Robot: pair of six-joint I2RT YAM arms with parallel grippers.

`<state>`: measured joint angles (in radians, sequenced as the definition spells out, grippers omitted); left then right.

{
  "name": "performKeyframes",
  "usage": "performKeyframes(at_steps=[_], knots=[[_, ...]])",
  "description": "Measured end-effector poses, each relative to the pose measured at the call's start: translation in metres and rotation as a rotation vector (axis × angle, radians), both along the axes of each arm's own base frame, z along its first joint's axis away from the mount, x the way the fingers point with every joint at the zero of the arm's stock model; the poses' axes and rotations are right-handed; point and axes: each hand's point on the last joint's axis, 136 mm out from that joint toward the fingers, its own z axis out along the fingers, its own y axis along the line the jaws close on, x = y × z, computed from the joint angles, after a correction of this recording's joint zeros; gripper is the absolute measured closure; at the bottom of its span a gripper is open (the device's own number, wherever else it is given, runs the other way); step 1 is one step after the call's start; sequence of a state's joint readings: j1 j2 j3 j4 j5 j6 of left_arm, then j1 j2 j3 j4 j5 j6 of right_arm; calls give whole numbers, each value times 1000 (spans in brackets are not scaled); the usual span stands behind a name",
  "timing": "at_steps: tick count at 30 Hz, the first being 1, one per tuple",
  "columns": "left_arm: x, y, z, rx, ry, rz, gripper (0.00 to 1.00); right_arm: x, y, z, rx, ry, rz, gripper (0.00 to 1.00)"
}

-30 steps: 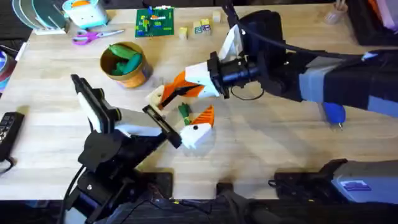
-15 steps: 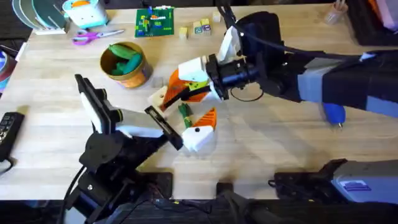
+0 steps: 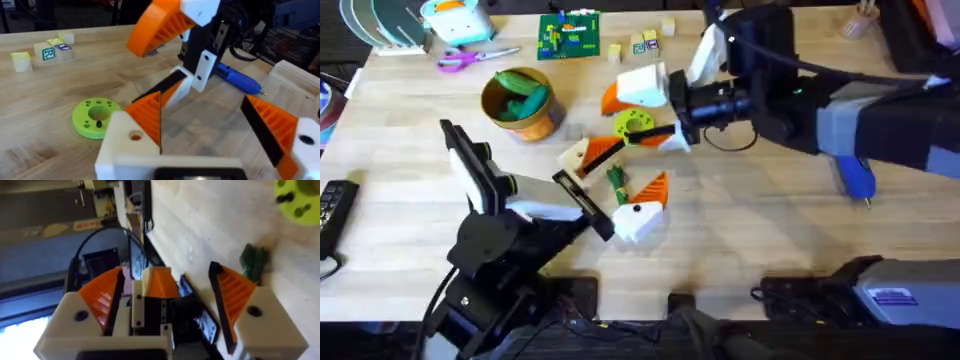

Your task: Pick up the gripper from the table and insert it into the empty holder that is missing its gripper. Then pick up a screw, insert it into the mounting hole, and use the screwdriver to tighten it. Finally, clean up the table by picking up the vegetable and placing it into the bucket.

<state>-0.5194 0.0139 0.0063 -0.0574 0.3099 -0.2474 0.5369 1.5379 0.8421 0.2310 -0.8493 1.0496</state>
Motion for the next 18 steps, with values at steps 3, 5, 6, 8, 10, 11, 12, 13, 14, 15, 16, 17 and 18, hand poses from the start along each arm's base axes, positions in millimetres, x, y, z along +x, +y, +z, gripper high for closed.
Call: performKeyframes(at_steps=[3, 5, 6, 8, 10, 11, 12, 13, 14, 15, 16, 17, 18], knots=[[0, 0, 0, 0, 0, 0, 9, 28, -19, -6, -52, -101, -91, 25], [0, 0, 0, 0, 0, 0, 9, 45, -34, -11, -107, -174, -134, 21], [0, 0, 0, 0, 0, 0, 9, 51, -41, -13, -136, -210, -145, 19], [0, 0, 0, 0, 0, 0, 9, 62, -55, -17, -214, -296, -145, 13], [0, 0, 0, 0, 0, 0, 9, 68, -62, -19, -291, -407, -111, 11], [0, 0, 0, 0, 0, 0, 9, 70, -64, -20, -329, -478, -83, 10], [0, 0, 0, 0, 0, 0, 9, 71, -66, -22, -364, -544, -52, 10], [0, 0, 0, 0, 0, 0, 9, 72, -68, -25, -407, -612, -18, 10], [0, 0, 0, 0, 0, 0, 9, 73, -70, -27, -443, -671, 11, 9], [0, 0, 0, 0, 0, 0, 9, 74, -71, -30, -480, -729, 41, 9], [0, 0, 0, 0, 0, 0, 9, 75, -72, -32, -514, -791, 69, 9], [0, 0, 0, 0, 0, 0, 9, 77, -71, -32, -538, -844, 92, 9], [0, 0, 0, 0, 0, 0, 9, 79, -71, -31, -558, -901, 115, 9]])
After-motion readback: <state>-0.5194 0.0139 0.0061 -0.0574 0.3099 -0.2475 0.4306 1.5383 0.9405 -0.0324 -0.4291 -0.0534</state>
